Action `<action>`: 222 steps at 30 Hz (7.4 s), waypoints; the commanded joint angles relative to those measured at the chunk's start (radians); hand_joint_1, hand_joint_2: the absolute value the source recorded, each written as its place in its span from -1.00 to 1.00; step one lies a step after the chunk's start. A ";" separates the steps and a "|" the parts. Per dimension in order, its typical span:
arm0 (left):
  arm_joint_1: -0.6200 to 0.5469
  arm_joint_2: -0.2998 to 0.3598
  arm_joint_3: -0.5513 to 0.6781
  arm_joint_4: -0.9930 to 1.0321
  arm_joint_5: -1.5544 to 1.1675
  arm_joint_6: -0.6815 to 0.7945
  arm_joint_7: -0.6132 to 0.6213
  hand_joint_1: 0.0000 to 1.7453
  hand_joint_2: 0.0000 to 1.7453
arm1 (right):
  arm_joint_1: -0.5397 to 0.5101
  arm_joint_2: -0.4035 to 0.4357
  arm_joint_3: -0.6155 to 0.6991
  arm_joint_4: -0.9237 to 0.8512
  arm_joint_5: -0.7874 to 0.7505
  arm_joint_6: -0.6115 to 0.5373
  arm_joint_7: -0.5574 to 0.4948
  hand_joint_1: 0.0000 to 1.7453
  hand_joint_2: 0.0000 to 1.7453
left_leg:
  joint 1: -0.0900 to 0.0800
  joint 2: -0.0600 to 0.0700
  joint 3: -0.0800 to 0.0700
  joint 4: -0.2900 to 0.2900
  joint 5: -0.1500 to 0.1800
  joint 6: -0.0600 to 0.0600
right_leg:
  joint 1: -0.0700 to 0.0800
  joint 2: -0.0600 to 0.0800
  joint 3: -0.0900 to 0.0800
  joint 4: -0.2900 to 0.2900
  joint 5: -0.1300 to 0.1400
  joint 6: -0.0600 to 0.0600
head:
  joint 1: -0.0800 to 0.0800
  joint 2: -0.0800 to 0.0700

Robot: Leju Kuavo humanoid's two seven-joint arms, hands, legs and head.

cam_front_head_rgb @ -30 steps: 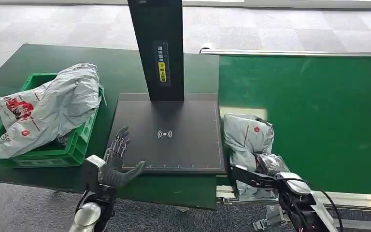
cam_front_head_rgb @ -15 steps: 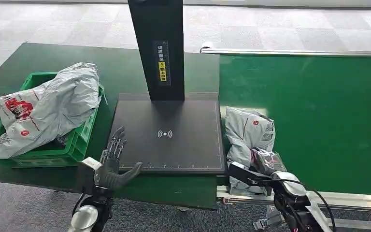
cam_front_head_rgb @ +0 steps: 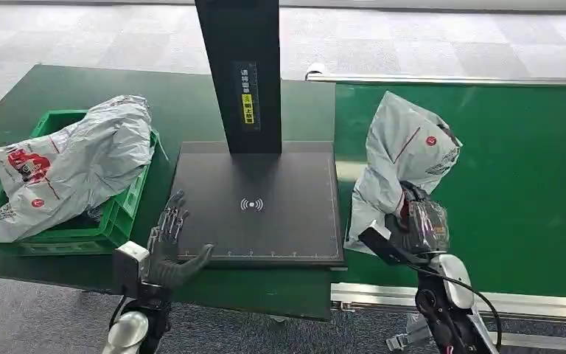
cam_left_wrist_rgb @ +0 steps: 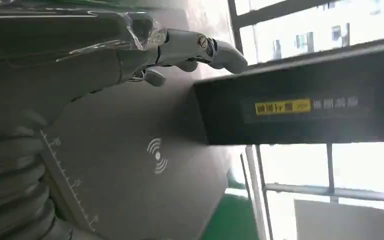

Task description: Moved the parcel from conveyor to table for the left to box.

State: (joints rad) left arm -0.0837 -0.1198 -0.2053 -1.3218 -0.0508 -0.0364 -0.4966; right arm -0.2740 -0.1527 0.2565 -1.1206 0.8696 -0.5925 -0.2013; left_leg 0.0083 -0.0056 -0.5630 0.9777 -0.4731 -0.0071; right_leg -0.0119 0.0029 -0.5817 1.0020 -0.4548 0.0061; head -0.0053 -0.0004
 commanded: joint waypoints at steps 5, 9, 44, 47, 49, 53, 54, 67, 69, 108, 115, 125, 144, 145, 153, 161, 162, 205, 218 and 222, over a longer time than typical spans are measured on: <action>-0.051 0.009 -0.027 0.077 0.039 0.067 -0.023 -1.00 1.00 | 0.046 0.204 -0.309 -0.236 -0.040 -0.106 -0.315 1.00 1.00 | 0.000 0.000 0.001 -0.001 0.000 0.000 | 0.000 -0.001 0.000 0.000 0.000 -0.001 | 0.000 0.000; -0.056 0.011 -0.036 0.081 0.045 0.069 -0.024 -1.00 1.00 | 0.048 0.230 -0.341 -0.268 -0.066 -0.106 -0.384 1.00 1.00 | 0.000 0.001 0.000 -0.001 0.000 0.000 | 0.000 0.000 0.000 -0.001 0.000 0.000 | 0.000 0.000; -0.294 -0.012 -0.088 0.326 0.087 0.056 -0.072 -1.00 1.00 | -0.514 0.119 0.729 0.487 -0.118 0.702 -0.221 1.00 1.00 | 0.000 -0.001 -0.002 0.000 0.004 0.001 | 0.000 -0.002 -0.002 0.000 0.002 -0.001 | 0.000 0.000; -0.282 -0.012 -0.078 0.303 0.088 0.067 -0.066 -1.00 1.00 | -0.509 0.117 0.718 0.431 -0.176 0.670 -0.245 1.00 1.00 | 0.000 0.000 -0.001 0.000 0.004 0.001 | 0.000 -0.001 -0.002 0.000 0.002 -0.001 | 0.000 0.000; -0.271 -0.009 -0.073 0.290 0.089 0.077 -0.064 -1.00 1.00 | -0.497 0.123 0.679 0.393 -0.190 0.556 -0.212 -1.00 1.00 | 0.000 0.000 -0.001 0.000 0.003 0.001 | 0.001 0.000 -0.002 0.000 0.002 -0.001 | 0.000 0.000; -0.256 -0.011 -0.075 0.282 0.093 0.083 -0.066 -1.00 1.00 | -0.416 0.122 0.530 0.305 -0.261 0.318 -0.217 -1.00 1.00 | 0.000 0.002 -0.001 0.000 0.003 0.001 | 0.001 0.000 -0.002 0.000 0.002 -0.001 | 0.000 0.000; -0.256 -0.013 -0.076 0.284 0.093 0.083 -0.066 -1.00 1.00 | -0.409 0.116 0.529 0.302 -0.261 0.315 -0.222 -1.00 1.00 | 0.001 0.000 -0.001 0.000 0.003 0.001 | 0.001 -0.001 -0.001 0.000 0.002 -0.001 | 0.000 0.000; -0.286 -0.020 -0.095 0.309 0.098 0.090 -0.072 -1.00 1.00 | -0.227 0.144 0.316 0.167 -0.603 0.386 -0.383 -1.00 1.00 | 0.000 0.000 -0.002 0.000 0.003 0.000 | 0.001 0.000 -0.002 0.000 0.002 -0.001 | 0.000 0.000; -0.286 -0.020 -0.095 0.309 0.098 0.090 -0.072 -1.00 1.00 | -0.227 0.144 0.316 0.167 -0.603 0.386 -0.383 -1.00 1.00 | 0.000 0.000 -0.003 0.000 0.003 0.000 | 0.000 -0.001 -0.003 0.001 0.002 -0.001 | 0.000 0.000; -0.249 0.021 -0.186 0.276 0.017 0.029 -0.047 -1.00 1.00 | -0.081 0.186 0.084 0.020 -0.785 0.260 -0.465 -1.00 1.00 | 0.000 0.001 -0.002 0.000 0.003 0.001 | 0.000 0.000 -0.003 0.000 0.002 -0.001 | 0.000 0.000; -0.252 0.040 -0.228 0.264 -0.069 0.051 -0.027 -1.00 1.00 | -0.074 0.201 0.059 0.017 -0.821 0.247 -0.473 -1.00 1.00 | 0.000 0.001 -0.003 0.000 0.003 0.000 | 0.000 0.000 -0.003 0.000 0.002 -0.001 | 0.000 0.000; -0.289 0.038 -0.402 0.271 -0.636 0.231 0.209 -1.00 1.00 | -0.056 0.242 0.083 -0.014 -0.882 0.176 -0.497 -1.00 1.00 | 0.000 0.001 -0.003 0.000 0.003 0.000 | 0.001 0.000 -0.003 0.000 0.002 -0.001 | 0.000 0.000; -0.535 -0.066 -0.329 0.793 -1.070 0.132 0.594 -1.00 1.00 | 0.003 0.278 0.061 -0.059 -0.820 0.153 -0.494 -1.00 1.00 | 0.000 0.002 0.001 -0.001 0.004 0.001 | 0.001 0.000 0.002 -0.001 0.004 -0.001 | 0.000 0.000; -0.539 -0.067 -0.314 0.804 -1.075 0.119 0.595 -1.00 1.00 | -0.003 0.280 0.064 -0.053 -0.814 0.153 -0.491 -1.00 1.00 | 0.000 0.002 0.002 -0.001 0.004 0.001 | 0.000 0.000 0.003 0.000 0.003 -0.001 | 0.000 0.000; -0.530 -0.070 -0.244 0.856 -1.120 0.066 0.602 -1.00 1.00 | -0.028 0.288 0.067 -0.022 -0.798 0.167 -0.484 -1.00 1.00 | 0.000 0.004 0.006 -0.002 0.005 0.000 | 0.000 0.002 0.006 -0.001 0.005 -0.002 | 0.000 0.000; -0.532 -0.062 -0.141 0.854 -1.081 0.170 0.524 1.00 1.00 | -0.063 0.276 0.082 0.001 -0.811 0.165 -0.478 -1.00 1.00 | 0.001 0.004 0.011 -0.002 0.004 0.000 | 0.001 0.002 0.012 -0.001 0.004 -0.001 | 0.000 0.000; -0.530 -0.063 -0.132 0.837 -1.072 0.176 0.506 1.00 1.00 | -0.058 0.272 0.084 -0.006 -0.812 0.166 -0.475 -1.00 1.00 | 0.000 0.004 0.009 -0.003 0.006 0.000 | 0.001 0.002 0.010 -0.002 0.006 -0.002 | 0.000 0.000; -0.286 -0.041 -0.072 0.185 -0.823 0.735 0.000 1.00 1.00 | 0.054 0.218 0.079 -0.129 -0.868 0.092 -0.497 -1.00 1.00 | 0.000 0.001 -0.003 -0.001 0.004 0.000 | 0.001 -0.001 -0.003 0.000 0.002 -0.001 | 0.000 0.000; -0.224 -0.046 0.167 -0.178 -0.750 0.735 -0.196 1.00 1.00 | 0.076 0.207 0.073 -0.143 -0.870 0.076 -0.497 -1.00 1.00 | 0.001 0.003 -0.004 0.000 0.004 -0.001 | 0.001 0.001 -0.005 0.000 0.002 -0.002 | 0.000 0.000; -0.244 -0.030 0.183 -0.169 -0.740 0.735 -0.194 1.00 1.00 | 0.078 0.206 0.073 -0.145 -0.871 0.078 -0.497 -1.00 1.00 | 0.001 0.002 -0.004 -0.001 0.005 -0.001 | 0.001 0.000 -0.005 0.000 0.003 -0.002 | 0.000 0.000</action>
State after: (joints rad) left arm -0.2947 -0.1743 -0.1479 -1.4409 -0.8053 0.6695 -0.6889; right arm -0.1943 0.0748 0.3338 -1.2657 0.0034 -0.5112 -0.6977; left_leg 0.0087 -0.0054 -0.5677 0.9772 -0.4684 -0.0079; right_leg -0.0114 0.0021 -0.5869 1.0029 -0.4524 0.0048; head -0.0053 0.0000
